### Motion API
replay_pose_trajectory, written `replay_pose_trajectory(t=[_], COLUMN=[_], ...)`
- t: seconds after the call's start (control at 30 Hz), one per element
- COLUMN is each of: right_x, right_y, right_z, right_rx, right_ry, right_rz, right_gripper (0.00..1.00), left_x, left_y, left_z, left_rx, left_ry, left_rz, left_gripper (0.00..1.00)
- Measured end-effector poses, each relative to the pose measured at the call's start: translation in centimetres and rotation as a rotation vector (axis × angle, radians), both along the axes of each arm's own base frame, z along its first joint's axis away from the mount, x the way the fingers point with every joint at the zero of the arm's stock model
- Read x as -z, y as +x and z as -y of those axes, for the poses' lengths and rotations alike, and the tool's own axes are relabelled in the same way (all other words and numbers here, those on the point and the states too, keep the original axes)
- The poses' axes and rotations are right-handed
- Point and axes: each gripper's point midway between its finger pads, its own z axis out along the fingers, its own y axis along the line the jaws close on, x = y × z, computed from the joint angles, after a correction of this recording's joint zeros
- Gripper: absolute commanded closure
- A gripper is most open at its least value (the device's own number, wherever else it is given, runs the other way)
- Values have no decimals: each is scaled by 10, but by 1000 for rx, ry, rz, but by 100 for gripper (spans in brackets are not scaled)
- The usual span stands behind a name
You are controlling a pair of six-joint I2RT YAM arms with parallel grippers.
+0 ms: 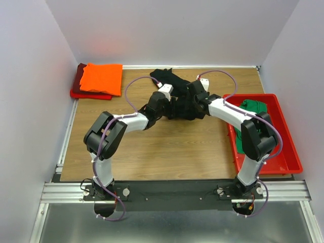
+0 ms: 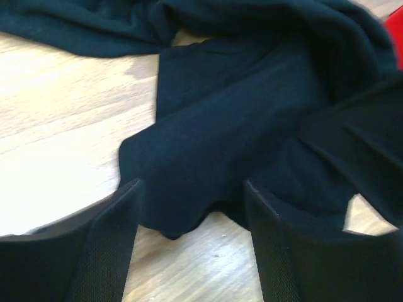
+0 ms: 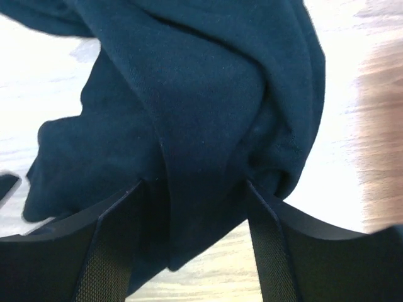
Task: Fold and stack the t-shirts
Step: Flatten the tshirt out
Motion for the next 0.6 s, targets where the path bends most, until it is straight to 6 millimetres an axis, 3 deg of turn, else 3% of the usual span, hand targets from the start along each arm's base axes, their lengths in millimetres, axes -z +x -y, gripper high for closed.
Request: replay_pose_trajectory(t=[0.03,0.07,0.1,0.2,0.3,0.43,0.6], right_x=[1,-1,-4,-16,-28,-41,-76], right_y=[2,4,7,15,23,31,46], right_z=[1,2,2,1,2,5,3], right_rx=[7,13,18,37,52,61,62], right_ry=[-8,-14,-15,-12,-17,-28,-28], right_rz=[3,10,19,54,91,123,199], right_gripper=[36,41,57,87,100,100,100], left_x=[-1,-2,-3,-8,-23,-52,-114], left_y=[0,0,-1,-3,-4,-4,-8], left_z=[1,3,4,6,6,0,-25], left_rx=[3,9,11,18,18,-8,-108], left_ry=[-6,-13,-18,-30,-48,-65,-81], left_rz=[-1,2,0,0,19,57,140], left_gripper=[49,64,71,98,100,100,100])
